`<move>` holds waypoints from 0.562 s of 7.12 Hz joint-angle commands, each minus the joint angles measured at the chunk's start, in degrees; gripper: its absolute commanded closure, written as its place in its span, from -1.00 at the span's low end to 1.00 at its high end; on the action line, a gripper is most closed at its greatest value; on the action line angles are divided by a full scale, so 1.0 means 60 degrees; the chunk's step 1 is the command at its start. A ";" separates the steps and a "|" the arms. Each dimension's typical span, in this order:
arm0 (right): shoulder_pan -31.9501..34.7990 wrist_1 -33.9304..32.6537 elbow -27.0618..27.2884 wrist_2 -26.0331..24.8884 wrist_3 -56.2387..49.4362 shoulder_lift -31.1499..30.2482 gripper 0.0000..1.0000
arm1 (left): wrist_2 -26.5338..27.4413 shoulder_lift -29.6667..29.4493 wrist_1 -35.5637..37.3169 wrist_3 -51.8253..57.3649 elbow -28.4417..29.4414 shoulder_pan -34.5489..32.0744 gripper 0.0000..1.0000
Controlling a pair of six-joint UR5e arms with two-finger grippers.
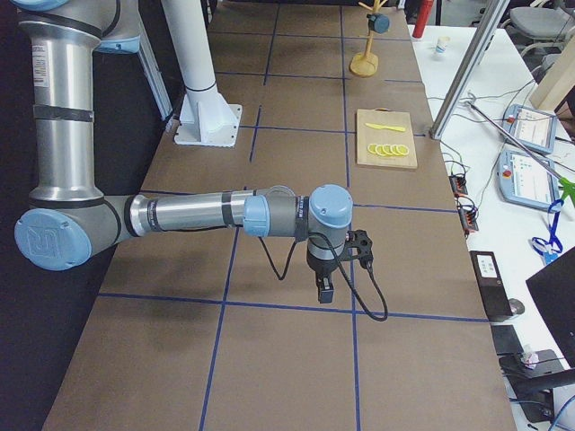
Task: Hang cup on storage rack
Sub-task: 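Release the mug and pull the left gripper away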
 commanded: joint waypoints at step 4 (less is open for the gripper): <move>0.0000 -0.0058 -0.0014 -0.0043 0.0001 0.0014 -1.00 | -0.4194 0.0618 0.2412 -0.1001 -0.0276 -0.0816 -1.00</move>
